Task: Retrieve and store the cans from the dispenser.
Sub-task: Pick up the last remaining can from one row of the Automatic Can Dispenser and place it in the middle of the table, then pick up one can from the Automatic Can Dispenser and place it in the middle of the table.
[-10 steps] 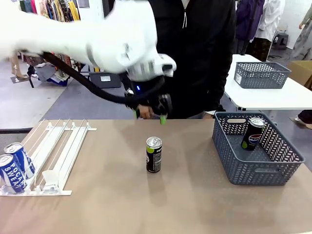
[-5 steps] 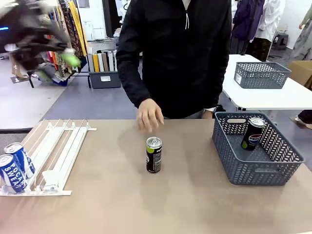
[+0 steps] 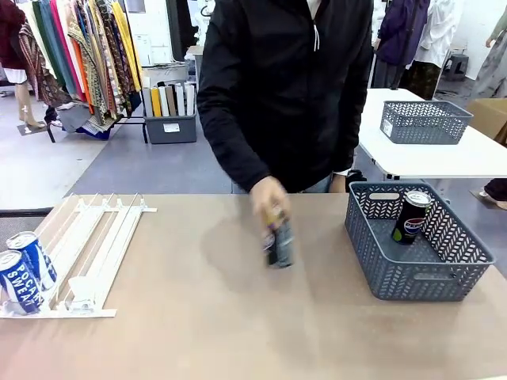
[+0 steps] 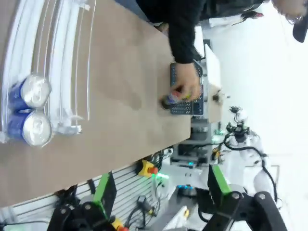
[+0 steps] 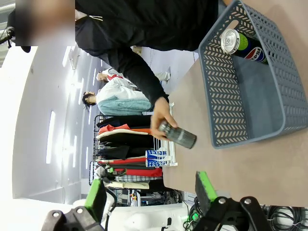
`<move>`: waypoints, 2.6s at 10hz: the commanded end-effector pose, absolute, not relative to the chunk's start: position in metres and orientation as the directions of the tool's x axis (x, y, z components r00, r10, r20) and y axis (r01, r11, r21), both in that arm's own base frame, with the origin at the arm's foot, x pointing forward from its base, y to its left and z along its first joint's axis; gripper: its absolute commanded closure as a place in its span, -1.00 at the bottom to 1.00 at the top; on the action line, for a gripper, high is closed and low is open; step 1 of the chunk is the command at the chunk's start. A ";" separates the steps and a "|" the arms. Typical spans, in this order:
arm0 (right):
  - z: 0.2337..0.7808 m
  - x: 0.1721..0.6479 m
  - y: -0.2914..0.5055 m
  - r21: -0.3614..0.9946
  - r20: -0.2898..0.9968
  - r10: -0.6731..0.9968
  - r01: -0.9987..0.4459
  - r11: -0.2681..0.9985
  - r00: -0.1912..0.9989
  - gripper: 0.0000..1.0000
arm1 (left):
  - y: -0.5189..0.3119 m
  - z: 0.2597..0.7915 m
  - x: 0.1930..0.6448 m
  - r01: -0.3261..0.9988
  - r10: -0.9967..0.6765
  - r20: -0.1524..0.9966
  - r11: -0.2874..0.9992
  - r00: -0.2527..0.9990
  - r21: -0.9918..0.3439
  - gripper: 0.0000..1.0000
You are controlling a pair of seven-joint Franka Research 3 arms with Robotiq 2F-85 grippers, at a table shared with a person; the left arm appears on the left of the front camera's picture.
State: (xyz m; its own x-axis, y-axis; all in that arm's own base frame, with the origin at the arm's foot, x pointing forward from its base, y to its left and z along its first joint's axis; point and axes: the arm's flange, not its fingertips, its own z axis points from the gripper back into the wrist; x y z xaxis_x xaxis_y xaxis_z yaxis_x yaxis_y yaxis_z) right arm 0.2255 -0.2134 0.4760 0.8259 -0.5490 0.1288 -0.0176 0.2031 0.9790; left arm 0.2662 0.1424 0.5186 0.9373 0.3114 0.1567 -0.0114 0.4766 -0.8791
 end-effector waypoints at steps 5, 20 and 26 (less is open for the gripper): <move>0.478 0.227 -0.214 0.979 0.154 -0.550 -0.051 0.197 0.821 -1.00 | 0.144 0.490 0.249 -0.021 0.338 0.143 0.437 0.930 -0.899 -1.00; 0.478 0.227 -0.214 0.979 0.154 -0.550 -0.051 0.197 0.821 -1.00 | 0.100 0.479 0.256 0.045 0.035 0.177 0.901 0.984 -0.431 -1.00; 0.478 0.227 -0.214 0.979 0.154 -0.550 -0.051 0.197 0.821 -1.00 | 0.032 0.461 0.296 0.209 -0.160 0.245 0.960 0.956 -0.188 -1.00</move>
